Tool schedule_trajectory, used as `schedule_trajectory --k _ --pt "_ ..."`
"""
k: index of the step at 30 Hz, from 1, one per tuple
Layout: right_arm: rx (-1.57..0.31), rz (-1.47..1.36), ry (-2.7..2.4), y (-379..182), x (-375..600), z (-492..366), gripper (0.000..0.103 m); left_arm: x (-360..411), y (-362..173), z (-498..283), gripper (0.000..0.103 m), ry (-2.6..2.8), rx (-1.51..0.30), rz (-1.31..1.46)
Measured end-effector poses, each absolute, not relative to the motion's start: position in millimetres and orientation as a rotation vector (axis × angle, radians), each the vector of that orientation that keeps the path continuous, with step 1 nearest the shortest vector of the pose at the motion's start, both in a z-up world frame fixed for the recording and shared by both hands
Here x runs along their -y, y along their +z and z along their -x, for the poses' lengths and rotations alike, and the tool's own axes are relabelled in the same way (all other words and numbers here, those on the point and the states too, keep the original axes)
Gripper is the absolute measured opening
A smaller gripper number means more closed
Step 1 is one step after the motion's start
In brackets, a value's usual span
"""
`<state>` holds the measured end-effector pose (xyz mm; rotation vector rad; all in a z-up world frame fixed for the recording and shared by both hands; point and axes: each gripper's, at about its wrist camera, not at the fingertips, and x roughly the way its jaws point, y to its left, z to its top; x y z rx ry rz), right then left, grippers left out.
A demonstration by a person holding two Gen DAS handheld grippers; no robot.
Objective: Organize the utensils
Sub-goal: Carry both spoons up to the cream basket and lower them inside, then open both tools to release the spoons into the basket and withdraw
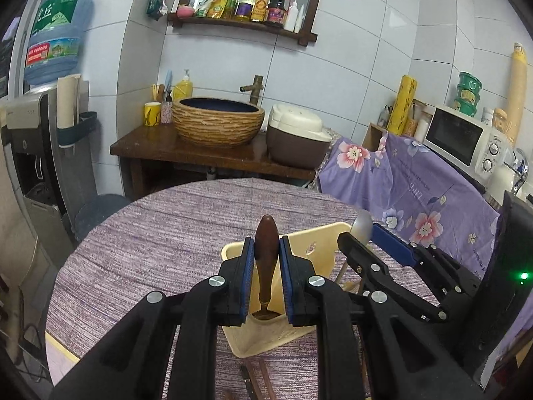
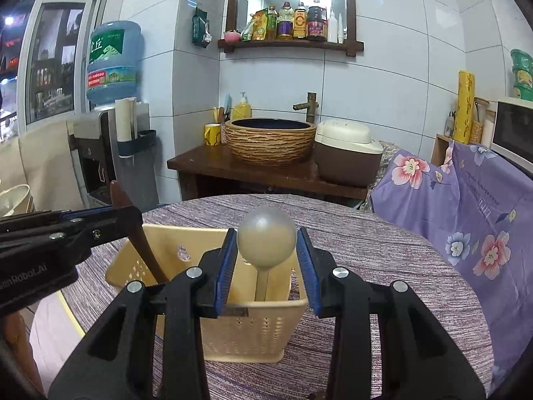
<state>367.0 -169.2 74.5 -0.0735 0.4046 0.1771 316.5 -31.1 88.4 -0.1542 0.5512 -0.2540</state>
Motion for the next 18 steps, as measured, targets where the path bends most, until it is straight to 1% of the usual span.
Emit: schedule_trajectory --k 3,5,6,7,8,9,11,13,14,16,18 --pt "-0.407 0.087 0.175 73.5 168.0 -366.6 0.037 30.0 84.1 -320.2 0.016 -0.254 -0.572 0.160" --pt "-0.398 0.088 0.173 72.7 168.5 -365.1 0.039 29.8 82.7 -321.0 0.016 -0.260 -0.583 0.166" --pt "-0.397 0.088 0.171 72.4 169.5 -365.5 0.045 28.4 83.5 -319.9 0.016 -0.258 -0.575 0.170" --pt "-0.395 0.085 0.168 72.3 170.1 -364.9 0.054 27.6 85.5 -317.7 0.017 -0.255 -0.565 0.170" --pt "-0.390 0.079 0.168 72.7 170.7 -363.1 0.058 27.4 87.9 -315.5 0.019 -0.258 -0.560 0.167" --pt "-0.383 0.073 0.172 73.7 171.6 -361.0 0.064 27.4 90.0 -313.5 0.022 -0.265 -0.556 0.167" --pt "-0.367 0.066 0.170 77.0 173.8 -355.0 0.065 24.5 95.2 -307.3 0.041 -0.273 -0.540 0.174" --pt "-0.363 0.057 0.170 80.0 176.5 -348.1 0.065 20.0 100.0 -296.5 0.047 -0.262 -0.511 0.177" --pt "-0.367 0.049 0.175 80.9 178.4 -343.9 0.065 16.8 100.9 -289.8 0.052 -0.256 -0.500 0.174" --pt "-0.371 0.041 0.167 80.7 182.7 -333.8 0.066 10.5 97.7 -279.2 0.059 -0.238 -0.502 0.168" --pt "-0.388 0.036 0.159 78.0 186.8 -323.8 0.068 2.7 89.0 -268.4 0.062 -0.222 -0.524 0.170"
